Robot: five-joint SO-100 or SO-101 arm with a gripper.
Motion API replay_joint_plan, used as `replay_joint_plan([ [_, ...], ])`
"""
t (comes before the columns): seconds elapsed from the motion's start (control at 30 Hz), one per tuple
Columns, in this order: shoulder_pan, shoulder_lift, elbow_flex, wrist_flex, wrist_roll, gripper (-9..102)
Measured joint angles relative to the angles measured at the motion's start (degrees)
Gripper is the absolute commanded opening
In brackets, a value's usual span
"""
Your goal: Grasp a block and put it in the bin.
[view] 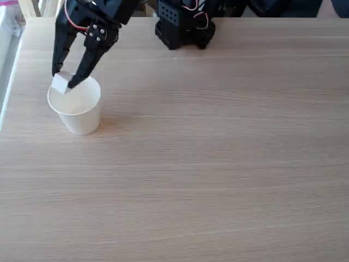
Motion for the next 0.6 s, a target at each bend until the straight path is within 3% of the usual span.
replay_joint_plan([
  [0.17, 1.14, -2.9, -0.26, 0.0, -2.99, 2],
  [0.4, 1.58, -3.78, -0.26, -0.18, -3.69, 19],
  [0.6, 1.14, -3.78, -0.35, -1.49, -3.08, 23],
])
